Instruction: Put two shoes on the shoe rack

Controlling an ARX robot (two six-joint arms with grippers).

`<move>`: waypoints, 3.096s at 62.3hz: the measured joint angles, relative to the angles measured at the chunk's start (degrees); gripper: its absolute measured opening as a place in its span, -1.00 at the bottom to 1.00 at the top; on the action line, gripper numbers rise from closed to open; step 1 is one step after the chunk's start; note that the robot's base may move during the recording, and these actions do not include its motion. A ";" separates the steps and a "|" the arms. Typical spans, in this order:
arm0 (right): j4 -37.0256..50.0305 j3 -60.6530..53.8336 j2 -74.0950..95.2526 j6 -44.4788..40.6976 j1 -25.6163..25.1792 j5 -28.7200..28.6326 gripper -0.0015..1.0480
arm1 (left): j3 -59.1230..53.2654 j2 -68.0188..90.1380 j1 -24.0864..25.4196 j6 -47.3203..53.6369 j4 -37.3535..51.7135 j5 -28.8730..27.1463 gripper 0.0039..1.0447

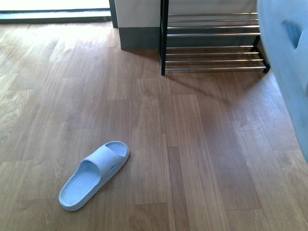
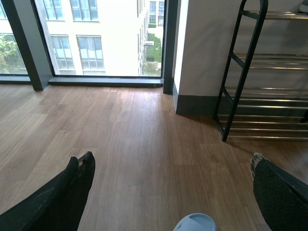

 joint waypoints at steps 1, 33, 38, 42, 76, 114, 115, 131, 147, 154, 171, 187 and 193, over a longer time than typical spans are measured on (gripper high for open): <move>-0.07 -0.04 0.02 0.00 0.02 0.00 -0.97 | 0.00 0.00 0.00 -0.02 0.00 0.00 0.83; -0.17 -0.24 0.07 0.02 0.28 -0.33 -0.97 | 0.00 0.00 0.00 0.00 0.00 -0.09 0.83; -0.17 -0.26 0.07 0.02 0.26 -0.13 -0.97 | 0.00 0.00 0.00 -0.02 0.00 -0.07 0.83; -0.15 -0.17 0.07 0.04 0.13 -0.09 -0.97 | 0.00 0.00 0.00 0.00 0.00 0.07 0.83; -0.20 -0.28 0.09 0.04 0.04 0.04 -0.97 | 19.04 70.69 3.89 9.27 24.98 -10.58 0.83; -0.20 -0.28 0.09 0.04 0.07 -0.07 -0.97 | 56.02 142.03 -3.69 9.81 13.94 -14.86 0.83; -0.20 -0.28 0.09 0.04 0.07 -0.04 -0.97 | 56.50 142.68 -3.58 9.70 13.75 -15.02 0.83; -0.20 -0.28 0.09 0.04 0.07 -0.09 -0.97 | 63.36 153.55 -0.85 5.62 10.05 -18.36 0.83; -0.20 -0.28 0.09 0.04 0.07 -0.04 -0.97 | 70.75 158.79 -0.76 6.93 8.04 -16.85 0.83; -0.20 -0.28 0.09 0.04 0.07 -0.09 -0.97 | 73.07 160.78 -0.79 6.99 7.67 -14.75 0.83; -0.20 -0.28 0.09 0.04 0.07 -0.11 -0.97 | 78.34 166.57 -1.64 6.88 7.19 -10.14 0.79; -0.20 -0.28 0.09 0.04 0.07 -0.11 -0.97 | 82.62 169.13 -3.06 6.45 6.91 -9.11 0.04; -0.20 -0.28 0.09 0.04 0.07 -0.11 -0.97 | 83.25 169.46 -3.21 6.32 6.47 -9.53 -0.16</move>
